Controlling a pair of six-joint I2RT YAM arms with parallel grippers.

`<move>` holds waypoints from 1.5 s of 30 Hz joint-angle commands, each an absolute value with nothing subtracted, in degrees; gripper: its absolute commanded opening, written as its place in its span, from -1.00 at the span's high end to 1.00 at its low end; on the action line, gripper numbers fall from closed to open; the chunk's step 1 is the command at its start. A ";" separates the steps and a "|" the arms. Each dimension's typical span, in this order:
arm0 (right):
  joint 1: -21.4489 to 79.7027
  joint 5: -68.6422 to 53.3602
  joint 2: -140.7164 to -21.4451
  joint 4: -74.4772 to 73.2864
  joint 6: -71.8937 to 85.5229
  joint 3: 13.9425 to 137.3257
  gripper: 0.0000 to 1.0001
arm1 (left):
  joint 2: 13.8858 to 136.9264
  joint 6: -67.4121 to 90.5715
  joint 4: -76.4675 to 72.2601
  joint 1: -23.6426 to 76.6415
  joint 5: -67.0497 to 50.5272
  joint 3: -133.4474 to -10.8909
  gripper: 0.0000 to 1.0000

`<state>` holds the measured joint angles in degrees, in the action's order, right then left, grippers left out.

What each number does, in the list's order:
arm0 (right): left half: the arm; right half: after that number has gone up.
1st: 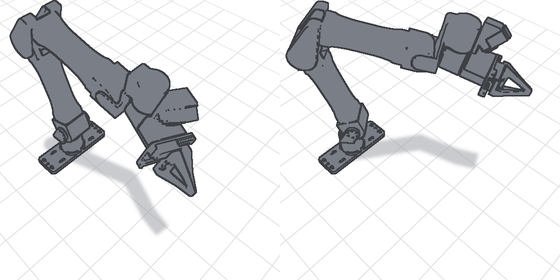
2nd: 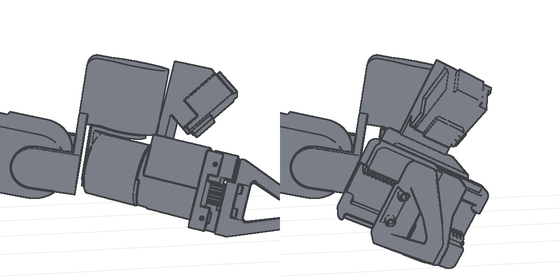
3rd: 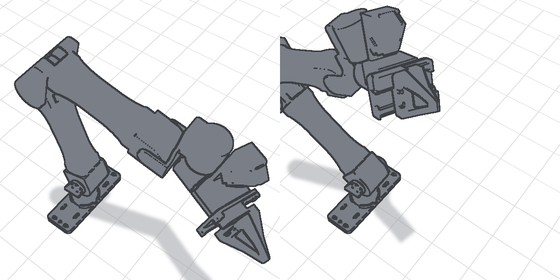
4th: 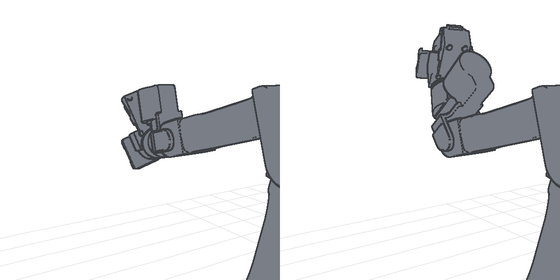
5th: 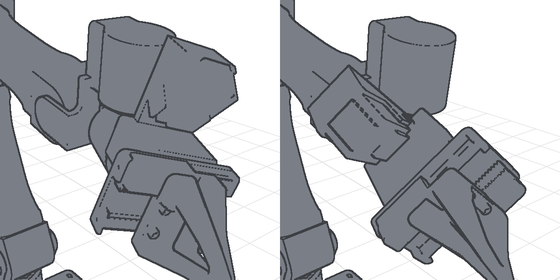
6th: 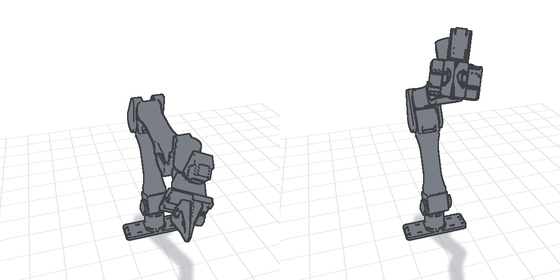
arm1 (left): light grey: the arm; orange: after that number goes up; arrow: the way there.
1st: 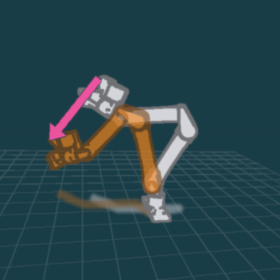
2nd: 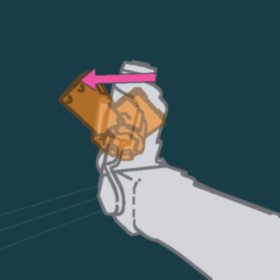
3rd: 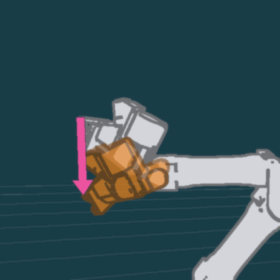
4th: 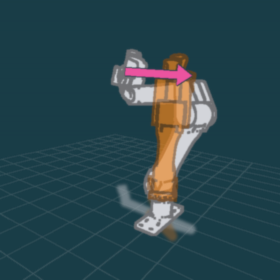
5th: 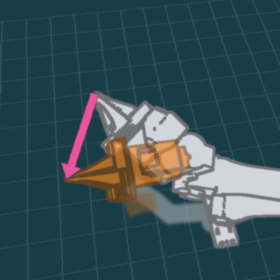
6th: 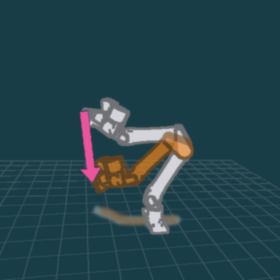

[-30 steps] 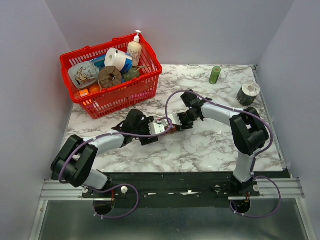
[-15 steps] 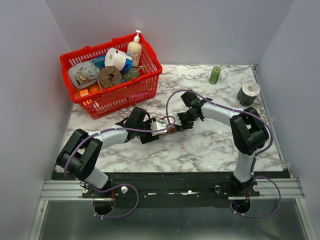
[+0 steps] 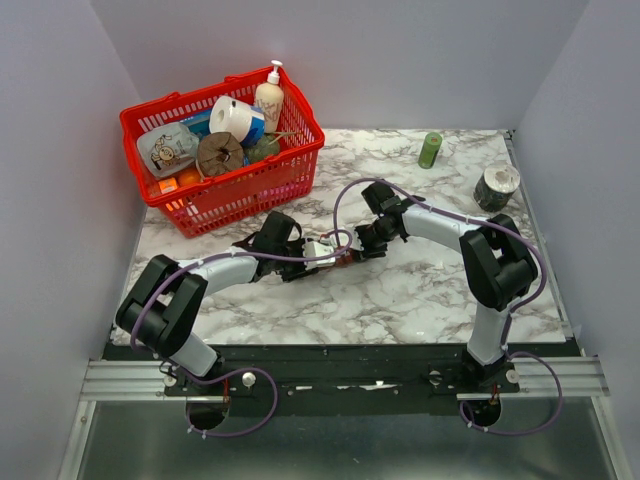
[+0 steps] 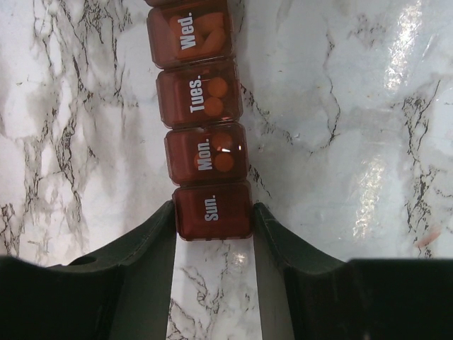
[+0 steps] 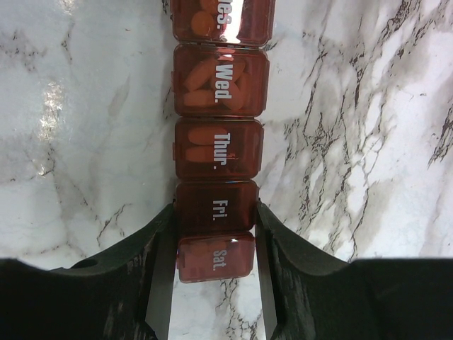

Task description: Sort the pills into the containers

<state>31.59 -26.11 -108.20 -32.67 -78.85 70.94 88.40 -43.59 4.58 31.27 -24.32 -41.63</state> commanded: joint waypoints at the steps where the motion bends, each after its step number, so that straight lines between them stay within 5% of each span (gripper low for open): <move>1: 33.22 -23.82 -108.81 -32.26 -78.66 69.44 0.42 | 87.80 -42.98 8.61 30.07 -28.91 -43.42 0.61; 45: 33.40 -19.95 -110.21 -27.33 -76.47 67.24 0.47 | 97.82 -30.94 25.66 26.89 -37.35 -55.55 0.60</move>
